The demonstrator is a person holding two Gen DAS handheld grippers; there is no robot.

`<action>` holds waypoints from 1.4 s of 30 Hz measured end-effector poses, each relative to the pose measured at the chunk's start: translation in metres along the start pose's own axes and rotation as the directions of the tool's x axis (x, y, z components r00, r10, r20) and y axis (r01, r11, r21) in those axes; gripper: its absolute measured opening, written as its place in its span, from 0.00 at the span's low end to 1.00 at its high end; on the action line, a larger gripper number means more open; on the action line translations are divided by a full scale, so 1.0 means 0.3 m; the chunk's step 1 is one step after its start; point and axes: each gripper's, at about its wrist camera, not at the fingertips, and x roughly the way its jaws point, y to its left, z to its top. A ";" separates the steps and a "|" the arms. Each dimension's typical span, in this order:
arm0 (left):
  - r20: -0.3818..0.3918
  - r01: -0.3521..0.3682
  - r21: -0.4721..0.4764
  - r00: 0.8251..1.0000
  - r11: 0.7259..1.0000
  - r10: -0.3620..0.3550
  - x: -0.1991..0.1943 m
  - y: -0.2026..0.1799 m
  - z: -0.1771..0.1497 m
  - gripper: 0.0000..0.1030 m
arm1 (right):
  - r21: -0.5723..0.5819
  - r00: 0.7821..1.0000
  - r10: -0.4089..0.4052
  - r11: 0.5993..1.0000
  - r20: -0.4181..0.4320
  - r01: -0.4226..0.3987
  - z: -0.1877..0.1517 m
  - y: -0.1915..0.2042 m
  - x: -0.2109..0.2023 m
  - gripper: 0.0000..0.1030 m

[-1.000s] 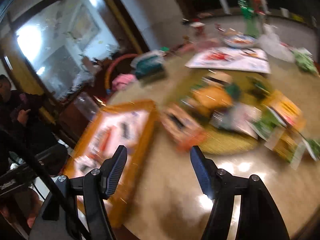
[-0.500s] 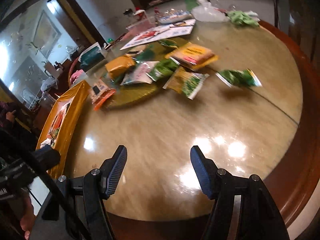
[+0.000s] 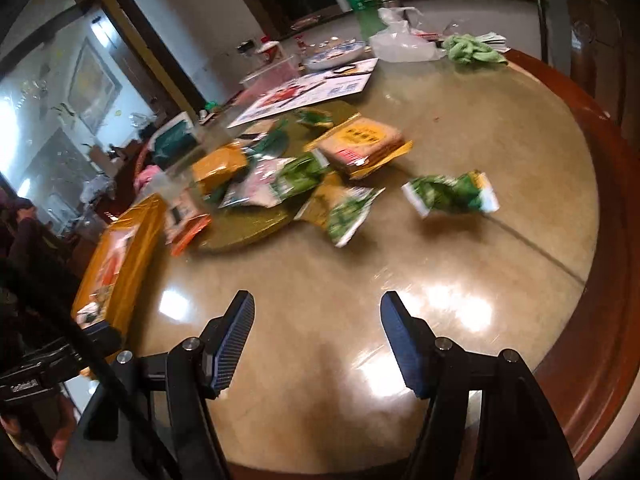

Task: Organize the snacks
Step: 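Move the right tool to the green pea snack bag and grasp it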

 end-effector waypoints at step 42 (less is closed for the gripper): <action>-0.102 0.085 -0.004 0.991 0.996 -0.085 0.206 -0.254 0.134 0.89 | 0.168 0.997 0.008 0.986 -0.074 0.005 0.276 -0.257 0.164 0.63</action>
